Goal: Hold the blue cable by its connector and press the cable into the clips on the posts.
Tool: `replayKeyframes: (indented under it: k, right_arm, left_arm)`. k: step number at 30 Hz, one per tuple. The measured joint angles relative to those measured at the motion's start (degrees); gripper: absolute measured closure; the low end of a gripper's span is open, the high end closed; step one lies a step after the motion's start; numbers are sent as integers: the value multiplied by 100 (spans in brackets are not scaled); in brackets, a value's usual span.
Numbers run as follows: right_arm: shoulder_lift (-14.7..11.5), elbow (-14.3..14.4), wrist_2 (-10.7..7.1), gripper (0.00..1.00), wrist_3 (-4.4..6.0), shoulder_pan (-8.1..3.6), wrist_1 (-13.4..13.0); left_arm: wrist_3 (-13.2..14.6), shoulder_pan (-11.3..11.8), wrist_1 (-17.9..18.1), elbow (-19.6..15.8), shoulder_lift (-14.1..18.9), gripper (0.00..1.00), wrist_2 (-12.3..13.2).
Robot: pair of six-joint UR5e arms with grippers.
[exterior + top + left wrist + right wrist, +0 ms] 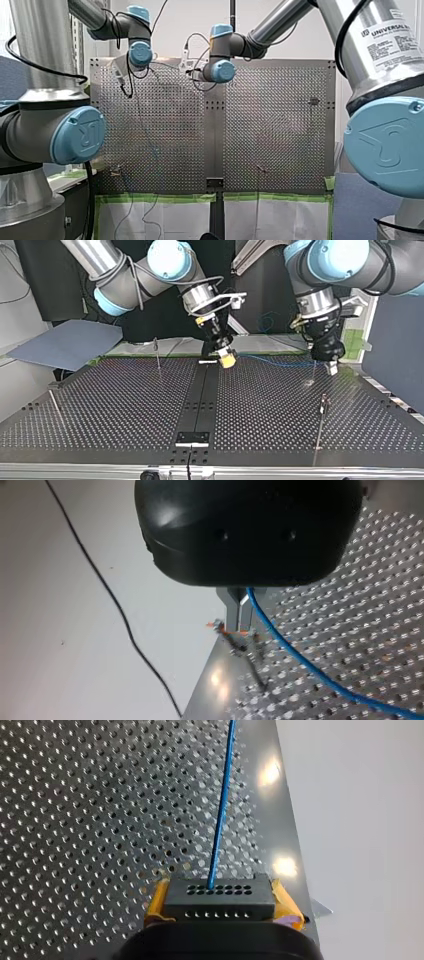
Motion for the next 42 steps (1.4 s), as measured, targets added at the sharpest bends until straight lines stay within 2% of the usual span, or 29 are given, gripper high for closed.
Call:
replayKeyframes:
  k: [6, 12, 20, 26, 33, 42]
  right_arm:
    - [77, -269, 13, 100, -12, 51, 65]
    - [102, -482, 20, 100, 13, 42, 95]
    - [163, -570, 29, 100, 19, -9, 102]
    - [308, -643, 23, 100, 5, -24, 108]
    - [365, -829, 15, 100, -4, -27, 125]
    - [378, -938, 22, 100, -18, -45, 130]
  left_arm:
    - [-84, 302, 14, 101, -6, 99, 302]
    - [-113, 609, 49, 154, -88, 99, 610]
    - [-165, 1015, 235, 221, -322, 99, 1016]
    - [-216, 1317, 334, 320, -476, 99, 1331]
    - [-403, 1460, 521, 388, -509, 99, 1663]
    - [-466, 1555, 571, 520, -651, 99, 2140]
